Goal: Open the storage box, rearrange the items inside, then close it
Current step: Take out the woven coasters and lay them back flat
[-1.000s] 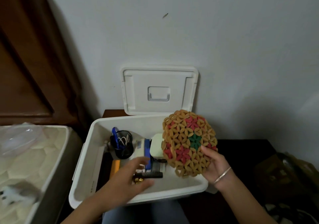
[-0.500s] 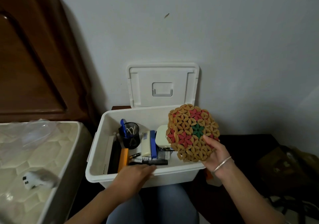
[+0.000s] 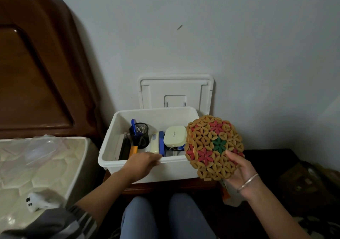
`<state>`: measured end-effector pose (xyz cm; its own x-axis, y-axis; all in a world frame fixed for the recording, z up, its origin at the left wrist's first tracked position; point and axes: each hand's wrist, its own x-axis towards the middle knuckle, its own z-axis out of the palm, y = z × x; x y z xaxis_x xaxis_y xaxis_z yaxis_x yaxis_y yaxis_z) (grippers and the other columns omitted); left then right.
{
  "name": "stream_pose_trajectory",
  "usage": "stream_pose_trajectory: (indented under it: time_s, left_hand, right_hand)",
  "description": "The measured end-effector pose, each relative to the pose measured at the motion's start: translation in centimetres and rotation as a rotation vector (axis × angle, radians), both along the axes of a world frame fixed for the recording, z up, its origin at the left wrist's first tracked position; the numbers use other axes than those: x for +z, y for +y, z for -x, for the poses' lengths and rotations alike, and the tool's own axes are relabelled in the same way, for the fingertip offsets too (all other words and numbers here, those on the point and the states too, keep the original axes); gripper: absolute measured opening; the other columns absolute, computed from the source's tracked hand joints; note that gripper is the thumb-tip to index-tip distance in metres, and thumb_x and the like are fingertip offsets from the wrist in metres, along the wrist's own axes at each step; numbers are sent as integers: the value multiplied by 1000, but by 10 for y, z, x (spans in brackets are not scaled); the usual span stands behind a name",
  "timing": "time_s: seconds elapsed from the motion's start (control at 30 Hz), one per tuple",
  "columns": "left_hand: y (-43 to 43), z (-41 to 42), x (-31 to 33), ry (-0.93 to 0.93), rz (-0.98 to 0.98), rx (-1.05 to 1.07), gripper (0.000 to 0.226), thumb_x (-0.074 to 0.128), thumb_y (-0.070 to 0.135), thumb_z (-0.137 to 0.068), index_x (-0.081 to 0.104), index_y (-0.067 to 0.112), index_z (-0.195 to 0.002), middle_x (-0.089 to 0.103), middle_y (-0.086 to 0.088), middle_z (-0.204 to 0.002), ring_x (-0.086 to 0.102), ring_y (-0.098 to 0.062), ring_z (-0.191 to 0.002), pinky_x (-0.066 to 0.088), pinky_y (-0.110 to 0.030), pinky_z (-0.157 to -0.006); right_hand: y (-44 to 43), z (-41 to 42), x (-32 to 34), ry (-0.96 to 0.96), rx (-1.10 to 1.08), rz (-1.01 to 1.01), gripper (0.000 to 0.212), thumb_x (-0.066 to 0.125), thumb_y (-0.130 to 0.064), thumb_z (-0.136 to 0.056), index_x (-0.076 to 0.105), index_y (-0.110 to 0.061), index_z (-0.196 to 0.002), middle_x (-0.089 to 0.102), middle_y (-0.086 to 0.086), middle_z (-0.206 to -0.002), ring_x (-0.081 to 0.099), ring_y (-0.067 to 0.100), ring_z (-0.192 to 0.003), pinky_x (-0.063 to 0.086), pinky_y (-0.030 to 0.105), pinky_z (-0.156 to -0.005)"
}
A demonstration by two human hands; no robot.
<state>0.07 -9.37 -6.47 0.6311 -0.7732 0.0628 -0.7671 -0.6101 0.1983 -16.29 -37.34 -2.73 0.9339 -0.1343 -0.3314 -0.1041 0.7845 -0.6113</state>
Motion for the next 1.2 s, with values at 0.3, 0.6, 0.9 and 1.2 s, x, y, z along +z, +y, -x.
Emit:
stream_pose_trajectory:
  time_s: [0.3, 0.6, 0.9, 1.2]
  left_hand:
    - [-12, -34, -10, -51, -23, -10, 27, 43, 36, -101, 61, 25, -118, 70, 1, -108, 63, -17, -93, 42, -27, -67]
    - [-10, -60, -8, -133, -59, 20, 28, 42, 39, -101, 59, 30, -121, 69, 4, -103, 63, -15, -87, 26, -22, -52]
    - [-11, -76, -11, -95, -90, 87, 28, 45, 37, -100, 61, 28, -122, 68, 1, -101, 61, -14, -85, 46, -27, -71]
    - [-22, 8, 38, 1014, 916, 395, 72, 44, 66, -82, 27, 38, -147, 44, 8, -141, 46, -16, -128, 39, -41, -108]
  right_hand:
    - [-1, -6, -9, 87, 45, 68, 54, 66, -15, -78, 52, -9, -131, 61, 18, -126, 61, 35, -112, 55, 44, -79]
    - [3, -16, -14, 143, 111, 201, 55, 63, -14, -77, 53, -10, -130, 63, 18, -123, 61, 36, -111, 55, 46, -76]
    - [3, -26, -16, 164, 174, 287, 78, 79, -20, -57, 52, -13, -130, 64, 15, -121, 63, 34, -109, 56, 45, -76]
    - [18, -48, -9, 103, 332, 515, 74, 81, -15, -58, 52, -22, -127, 66, 7, -120, 62, 27, -112, 48, 44, -94]
